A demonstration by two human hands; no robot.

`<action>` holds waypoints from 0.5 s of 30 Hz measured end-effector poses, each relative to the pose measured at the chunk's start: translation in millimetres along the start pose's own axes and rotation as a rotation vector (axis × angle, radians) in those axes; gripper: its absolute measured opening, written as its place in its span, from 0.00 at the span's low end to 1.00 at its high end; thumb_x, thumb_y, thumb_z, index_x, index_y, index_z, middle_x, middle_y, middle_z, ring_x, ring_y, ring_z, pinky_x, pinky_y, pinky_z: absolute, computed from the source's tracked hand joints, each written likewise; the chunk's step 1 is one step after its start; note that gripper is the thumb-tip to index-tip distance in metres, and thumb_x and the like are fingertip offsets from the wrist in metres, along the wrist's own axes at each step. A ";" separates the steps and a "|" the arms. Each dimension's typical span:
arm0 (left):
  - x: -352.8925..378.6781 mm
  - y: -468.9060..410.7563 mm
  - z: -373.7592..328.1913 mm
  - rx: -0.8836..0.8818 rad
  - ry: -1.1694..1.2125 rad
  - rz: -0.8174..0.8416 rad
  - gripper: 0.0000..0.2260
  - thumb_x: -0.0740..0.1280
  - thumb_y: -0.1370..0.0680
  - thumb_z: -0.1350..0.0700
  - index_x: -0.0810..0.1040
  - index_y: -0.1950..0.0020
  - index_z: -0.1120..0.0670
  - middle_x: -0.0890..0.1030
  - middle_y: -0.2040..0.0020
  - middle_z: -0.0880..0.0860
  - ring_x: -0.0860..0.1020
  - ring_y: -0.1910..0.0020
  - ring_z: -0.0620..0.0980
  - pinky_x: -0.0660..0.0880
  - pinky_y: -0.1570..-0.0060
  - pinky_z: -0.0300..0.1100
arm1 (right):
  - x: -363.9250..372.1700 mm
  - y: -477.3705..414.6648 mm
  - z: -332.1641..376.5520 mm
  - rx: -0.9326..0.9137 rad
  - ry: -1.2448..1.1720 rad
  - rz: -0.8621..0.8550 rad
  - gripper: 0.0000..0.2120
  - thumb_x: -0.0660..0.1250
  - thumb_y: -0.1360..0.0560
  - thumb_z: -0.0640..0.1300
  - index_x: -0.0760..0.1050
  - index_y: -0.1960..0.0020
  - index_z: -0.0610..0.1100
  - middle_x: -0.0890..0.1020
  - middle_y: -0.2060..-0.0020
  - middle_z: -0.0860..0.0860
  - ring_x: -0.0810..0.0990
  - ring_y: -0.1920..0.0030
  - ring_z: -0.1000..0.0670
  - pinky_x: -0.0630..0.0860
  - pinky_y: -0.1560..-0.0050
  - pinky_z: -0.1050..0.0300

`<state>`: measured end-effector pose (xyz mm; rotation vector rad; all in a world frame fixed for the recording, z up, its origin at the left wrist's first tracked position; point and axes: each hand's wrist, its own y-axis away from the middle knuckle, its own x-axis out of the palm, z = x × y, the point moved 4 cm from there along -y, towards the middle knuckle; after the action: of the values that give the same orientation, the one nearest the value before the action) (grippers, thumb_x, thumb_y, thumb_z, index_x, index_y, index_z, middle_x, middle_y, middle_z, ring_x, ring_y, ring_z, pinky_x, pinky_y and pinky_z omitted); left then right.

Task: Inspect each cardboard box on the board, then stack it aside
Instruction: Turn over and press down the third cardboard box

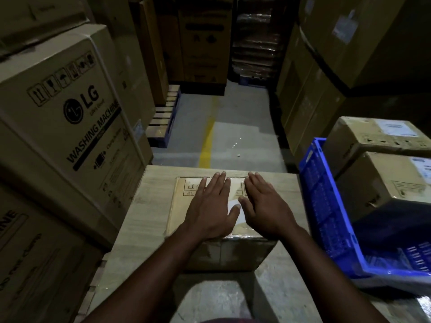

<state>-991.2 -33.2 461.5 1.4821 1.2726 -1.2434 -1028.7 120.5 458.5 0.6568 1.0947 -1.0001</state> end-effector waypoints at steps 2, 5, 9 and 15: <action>5.1 -2.7 0.4 -0.008 -0.005 0.029 0.34 0.44 0.20 0.39 0.45 0.18 0.55 0.45 0.18 0.53 0.41 0.19 0.48 0.39 0.22 0.49 | 4.4 -1.2 -0.6 0.010 0.012 0.019 0.31 0.50 0.16 0.57 0.51 0.18 0.44 0.50 0.18 0.50 0.45 0.19 0.53 0.44 0.21 0.56; 7.6 -2.5 0.5 -0.010 -0.001 0.045 0.33 0.43 0.19 0.40 0.43 0.18 0.55 0.43 0.18 0.52 0.40 0.20 0.47 0.38 0.22 0.47 | 5.8 0.3 -0.2 0.022 0.013 0.023 0.30 0.49 0.15 0.56 0.49 0.17 0.46 0.48 0.18 0.52 0.42 0.19 0.55 0.42 0.22 0.58; 6.7 -1.9 0.7 -0.014 -0.008 0.035 0.32 0.44 0.19 0.40 0.43 0.18 0.54 0.44 0.18 0.51 0.40 0.20 0.46 0.39 0.22 0.48 | 5.1 0.6 -2.3 0.037 -0.086 -0.011 0.29 0.52 0.16 0.55 0.53 0.18 0.47 0.50 0.18 0.54 0.44 0.20 0.57 0.49 0.23 0.59; -6.8 12.2 20.1 -0.085 -0.046 -0.040 0.34 0.46 0.21 0.36 0.49 0.18 0.49 0.44 0.18 0.53 0.42 0.19 0.50 0.40 0.22 0.53 | 1.5 18.5 -11.4 0.133 -0.375 -0.116 0.33 0.62 0.18 0.52 0.51 0.18 0.50 0.51 0.19 0.53 0.49 0.20 0.55 0.56 0.22 0.52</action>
<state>-982.7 -56.0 463.9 1.3670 1.3136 -1.2270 -1016.5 137.6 452.5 0.4893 0.7465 -1.2468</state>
